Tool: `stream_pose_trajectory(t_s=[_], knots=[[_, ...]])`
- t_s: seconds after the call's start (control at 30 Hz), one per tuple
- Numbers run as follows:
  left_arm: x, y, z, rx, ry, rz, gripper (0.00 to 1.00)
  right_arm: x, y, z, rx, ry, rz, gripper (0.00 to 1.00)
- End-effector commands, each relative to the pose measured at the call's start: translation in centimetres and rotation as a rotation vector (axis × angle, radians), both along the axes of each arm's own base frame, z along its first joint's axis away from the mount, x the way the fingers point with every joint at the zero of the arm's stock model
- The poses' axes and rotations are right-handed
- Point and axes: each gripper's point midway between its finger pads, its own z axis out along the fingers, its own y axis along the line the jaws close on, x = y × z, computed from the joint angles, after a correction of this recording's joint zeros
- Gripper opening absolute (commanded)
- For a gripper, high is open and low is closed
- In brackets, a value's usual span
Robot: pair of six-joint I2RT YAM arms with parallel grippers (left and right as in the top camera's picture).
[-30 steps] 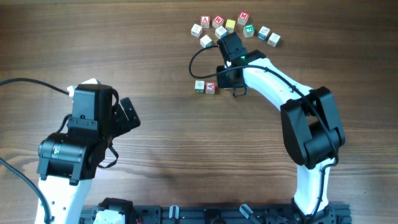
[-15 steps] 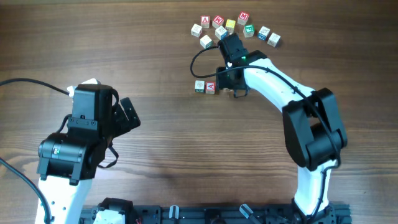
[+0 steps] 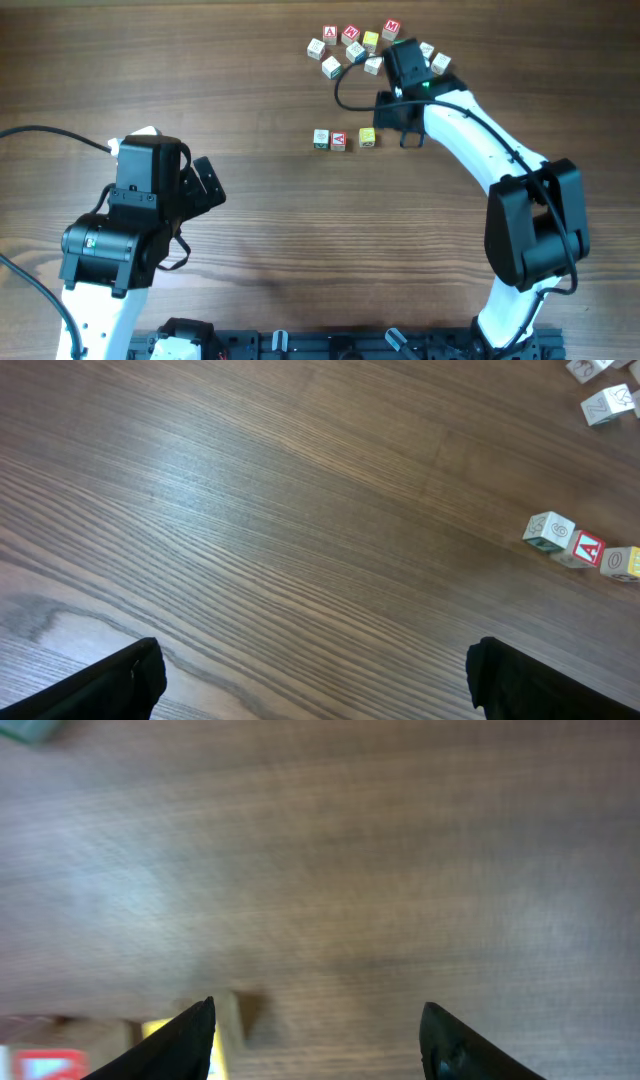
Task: Form a horizontal line
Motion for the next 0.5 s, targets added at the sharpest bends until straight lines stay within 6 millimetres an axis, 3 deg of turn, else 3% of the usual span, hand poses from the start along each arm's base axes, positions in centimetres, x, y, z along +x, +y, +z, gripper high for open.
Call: stream_pose_trajectory(t_s=[0.0, 0.03, 0.07, 0.23, 0.33, 0.47], knots=[[0.0, 0.0, 0.1, -0.011, -0.005, 0.009, 1.00, -1.9, -0.3, -2.5, 0.006, 0.039, -0.001, 0.77], [0.0, 0.0, 0.1, -0.011, -0.005, 0.009, 1.00, -2.2, -0.4, -3.0, 0.003, 0.043, 0.000, 0.96], [0.0, 0.0, 0.1, -0.011, -0.005, 0.009, 1.00, -2.4, -0.5, -3.5, 0.004, 0.043, 0.000, 1.00], [0.0, 0.0, 0.1, -0.011, -0.005, 0.009, 1.00, -1.9, -0.4, -3.5, -0.014, 0.018, 0.052, 0.98], [0.0, 0.0, 0.1, -0.011, -0.005, 0.009, 1.00, -1.7, -0.4, -3.4, -0.010, 0.010, 0.050, 0.69], [0.0, 0.0, 0.1, -0.011, -0.005, 0.009, 1.00, -0.6, 0.0, -3.1, 0.001, -0.037, 0.059, 0.58]])
